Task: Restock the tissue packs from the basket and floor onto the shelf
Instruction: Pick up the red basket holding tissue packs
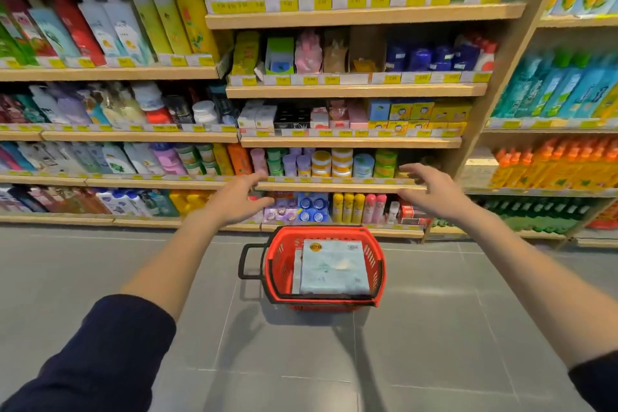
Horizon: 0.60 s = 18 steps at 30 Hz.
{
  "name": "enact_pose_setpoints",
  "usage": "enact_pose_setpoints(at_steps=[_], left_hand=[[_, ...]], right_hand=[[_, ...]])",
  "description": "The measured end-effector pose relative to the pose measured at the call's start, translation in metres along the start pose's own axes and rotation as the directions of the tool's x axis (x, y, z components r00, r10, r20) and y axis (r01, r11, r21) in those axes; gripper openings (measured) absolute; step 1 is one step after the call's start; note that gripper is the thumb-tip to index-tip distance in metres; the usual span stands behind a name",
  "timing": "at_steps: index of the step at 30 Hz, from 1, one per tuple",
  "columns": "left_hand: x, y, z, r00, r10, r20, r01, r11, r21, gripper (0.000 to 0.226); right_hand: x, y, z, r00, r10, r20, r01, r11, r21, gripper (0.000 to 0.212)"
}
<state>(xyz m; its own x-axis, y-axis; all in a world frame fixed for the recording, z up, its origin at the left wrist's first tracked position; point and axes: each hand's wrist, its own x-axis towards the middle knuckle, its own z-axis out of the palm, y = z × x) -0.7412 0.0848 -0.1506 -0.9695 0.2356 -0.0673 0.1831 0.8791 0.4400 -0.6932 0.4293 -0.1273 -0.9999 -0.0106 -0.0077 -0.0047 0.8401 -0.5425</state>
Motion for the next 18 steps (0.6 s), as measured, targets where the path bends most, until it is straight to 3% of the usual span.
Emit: enact_pose_setpoints(at_steps=[4, 18], left_hand=[[0.043, -0.023, 0.024, 0.999, 0.013, 0.049, -0.013, 1.000, -0.016, 0.057], [0.203, -0.138, 0.120, 0.943, -0.143, 0.302, 0.185, 0.976, -0.115, 0.058]], right_hand=[[0.040, 0.021, 0.023, 0.999, 0.030, 0.026, -0.031, 0.999, 0.034, 0.054], [0.185, 0.097, 0.145, 0.960, 0.238, 0.148, -0.247, 0.968, 0.043, 0.051]])
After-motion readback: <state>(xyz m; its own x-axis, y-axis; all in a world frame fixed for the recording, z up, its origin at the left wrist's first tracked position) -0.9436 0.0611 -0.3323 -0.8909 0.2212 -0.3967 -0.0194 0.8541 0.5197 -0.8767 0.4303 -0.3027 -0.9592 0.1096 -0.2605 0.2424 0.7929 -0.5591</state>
